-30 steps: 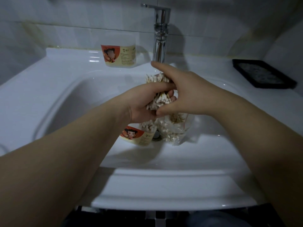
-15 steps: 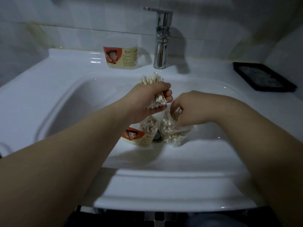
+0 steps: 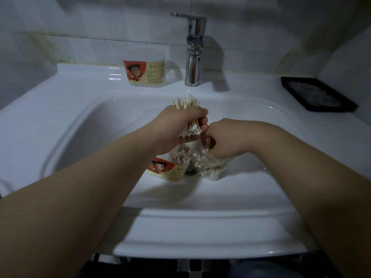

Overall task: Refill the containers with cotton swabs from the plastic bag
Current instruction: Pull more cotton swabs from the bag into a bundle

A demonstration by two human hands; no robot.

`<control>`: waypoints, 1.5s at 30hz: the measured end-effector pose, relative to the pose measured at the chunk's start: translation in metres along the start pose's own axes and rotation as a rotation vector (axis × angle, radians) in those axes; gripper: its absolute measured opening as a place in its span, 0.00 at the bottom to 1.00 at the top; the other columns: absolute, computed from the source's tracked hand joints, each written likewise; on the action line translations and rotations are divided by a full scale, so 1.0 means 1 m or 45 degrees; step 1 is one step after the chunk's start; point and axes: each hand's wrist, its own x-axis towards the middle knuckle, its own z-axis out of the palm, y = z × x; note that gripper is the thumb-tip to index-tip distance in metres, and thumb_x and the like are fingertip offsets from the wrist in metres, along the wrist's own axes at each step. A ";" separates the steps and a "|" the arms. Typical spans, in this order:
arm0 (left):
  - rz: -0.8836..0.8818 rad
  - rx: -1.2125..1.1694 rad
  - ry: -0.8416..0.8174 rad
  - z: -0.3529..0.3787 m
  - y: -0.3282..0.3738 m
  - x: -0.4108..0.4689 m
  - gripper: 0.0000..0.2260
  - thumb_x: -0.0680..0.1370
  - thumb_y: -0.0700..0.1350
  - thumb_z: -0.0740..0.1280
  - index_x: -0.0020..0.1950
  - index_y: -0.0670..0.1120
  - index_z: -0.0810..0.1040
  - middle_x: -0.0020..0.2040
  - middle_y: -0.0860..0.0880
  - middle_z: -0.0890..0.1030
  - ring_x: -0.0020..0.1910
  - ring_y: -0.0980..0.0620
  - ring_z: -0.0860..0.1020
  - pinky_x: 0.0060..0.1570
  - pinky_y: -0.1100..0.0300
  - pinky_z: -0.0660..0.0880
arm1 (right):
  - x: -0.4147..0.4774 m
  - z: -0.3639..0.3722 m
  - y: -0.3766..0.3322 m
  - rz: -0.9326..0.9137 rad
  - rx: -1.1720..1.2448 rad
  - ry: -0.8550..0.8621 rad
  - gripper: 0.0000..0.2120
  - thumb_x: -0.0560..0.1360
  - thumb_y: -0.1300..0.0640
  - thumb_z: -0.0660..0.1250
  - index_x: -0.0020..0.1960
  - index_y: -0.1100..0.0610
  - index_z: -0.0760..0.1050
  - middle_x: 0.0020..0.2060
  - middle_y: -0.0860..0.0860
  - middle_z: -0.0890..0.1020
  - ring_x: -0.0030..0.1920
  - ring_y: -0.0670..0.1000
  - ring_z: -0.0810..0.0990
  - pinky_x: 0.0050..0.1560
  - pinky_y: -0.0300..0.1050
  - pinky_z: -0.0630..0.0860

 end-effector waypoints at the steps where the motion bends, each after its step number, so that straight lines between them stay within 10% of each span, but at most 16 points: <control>1: 0.003 -0.009 0.004 0.000 0.001 0.000 0.03 0.79 0.43 0.71 0.46 0.44 0.81 0.40 0.48 0.82 0.39 0.53 0.82 0.39 0.60 0.80 | 0.001 0.000 0.001 -0.007 -0.015 0.028 0.02 0.76 0.56 0.65 0.45 0.52 0.75 0.37 0.50 0.78 0.37 0.49 0.75 0.36 0.43 0.72; 7: 0.051 0.102 0.045 0.001 0.001 -0.001 0.03 0.79 0.42 0.71 0.47 0.43 0.82 0.37 0.47 0.83 0.36 0.53 0.82 0.36 0.61 0.80 | 0.001 -0.002 0.008 0.023 0.070 0.257 0.12 0.75 0.55 0.68 0.34 0.54 0.73 0.29 0.50 0.76 0.30 0.49 0.74 0.29 0.42 0.66; 19: 0.092 0.300 0.209 0.003 -0.003 0.002 0.06 0.76 0.43 0.74 0.49 0.42 0.84 0.43 0.44 0.86 0.38 0.51 0.85 0.34 0.60 0.79 | -0.009 -0.014 0.023 0.059 0.595 0.599 0.05 0.73 0.57 0.74 0.43 0.47 0.84 0.35 0.46 0.84 0.28 0.41 0.82 0.30 0.34 0.77; 28: 0.104 0.332 0.248 0.004 -0.004 0.003 0.07 0.76 0.42 0.74 0.51 0.41 0.84 0.40 0.46 0.86 0.36 0.53 0.84 0.34 0.61 0.79 | -0.008 -0.012 0.024 0.118 0.631 0.366 0.18 0.76 0.66 0.61 0.47 0.46 0.83 0.43 0.47 0.84 0.29 0.43 0.83 0.30 0.35 0.77; 33: 0.100 0.339 0.230 0.003 -0.006 0.003 0.06 0.76 0.43 0.74 0.52 0.42 0.83 0.39 0.48 0.86 0.36 0.53 0.85 0.34 0.61 0.80 | -0.011 -0.006 0.024 0.059 0.439 0.098 0.11 0.73 0.55 0.72 0.54 0.45 0.83 0.43 0.44 0.85 0.32 0.41 0.82 0.38 0.39 0.79; 45: 0.156 0.520 0.229 0.002 -0.008 0.005 0.04 0.75 0.44 0.74 0.46 0.43 0.84 0.39 0.47 0.86 0.37 0.54 0.84 0.38 0.58 0.83 | -0.013 -0.012 0.026 0.120 0.637 0.379 0.08 0.75 0.62 0.68 0.45 0.49 0.81 0.36 0.50 0.86 0.32 0.47 0.85 0.35 0.41 0.80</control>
